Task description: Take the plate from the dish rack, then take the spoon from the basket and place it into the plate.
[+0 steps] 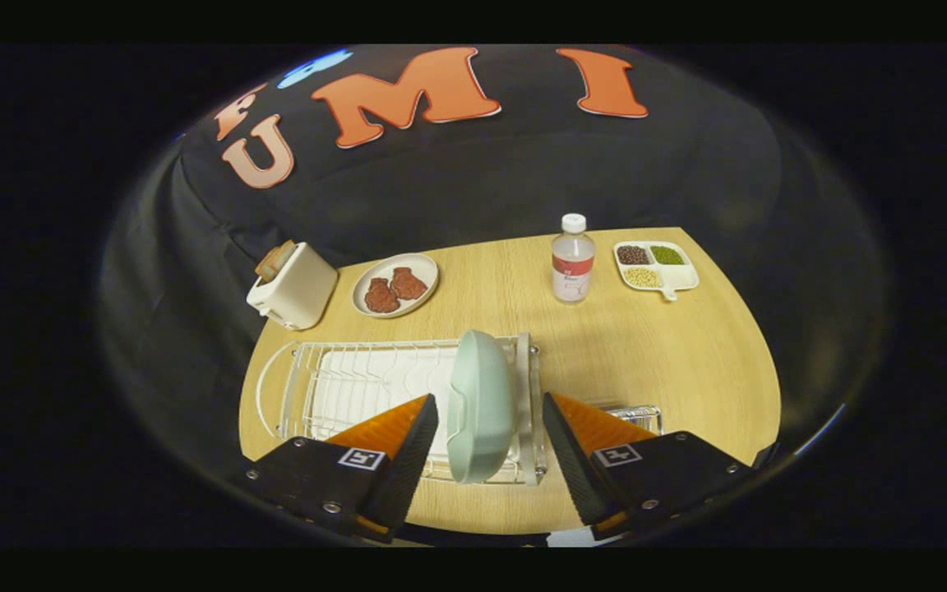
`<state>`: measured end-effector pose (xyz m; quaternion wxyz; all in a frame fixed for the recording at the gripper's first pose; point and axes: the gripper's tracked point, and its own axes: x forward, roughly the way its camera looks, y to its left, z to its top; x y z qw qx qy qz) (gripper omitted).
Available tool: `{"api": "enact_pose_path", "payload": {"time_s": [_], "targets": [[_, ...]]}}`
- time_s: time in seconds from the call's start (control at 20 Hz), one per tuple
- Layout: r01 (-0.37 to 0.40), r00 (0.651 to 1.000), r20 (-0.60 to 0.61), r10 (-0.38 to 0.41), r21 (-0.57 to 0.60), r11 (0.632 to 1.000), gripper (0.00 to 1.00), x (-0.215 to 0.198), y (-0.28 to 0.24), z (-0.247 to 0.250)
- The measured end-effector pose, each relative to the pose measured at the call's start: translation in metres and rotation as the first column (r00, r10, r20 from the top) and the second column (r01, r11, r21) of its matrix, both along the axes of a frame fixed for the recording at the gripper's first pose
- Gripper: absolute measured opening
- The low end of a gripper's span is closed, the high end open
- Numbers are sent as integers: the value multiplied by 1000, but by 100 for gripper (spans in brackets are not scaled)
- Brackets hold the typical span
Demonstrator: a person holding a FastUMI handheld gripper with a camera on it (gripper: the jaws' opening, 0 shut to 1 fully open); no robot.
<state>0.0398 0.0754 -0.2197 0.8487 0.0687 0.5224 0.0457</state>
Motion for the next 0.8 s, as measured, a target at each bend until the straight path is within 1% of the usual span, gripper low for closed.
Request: {"api": "enact_pose_path", "payload": {"time_s": [0.15,0.3,0.5,0.6,0.8], "targets": [[1,997,-80,-2,-15,1000,70,-1,7,-18],[1,992,-125,-10,-66,998,61,-3,9,-34],[6,980,-196,-28,-112,994,40,-13,15,-48],[16,977,-208,-44,-131,991,33,-12,16,-50],[28,973,-223,-68,-176,984,30,-14,12,-50]]}}
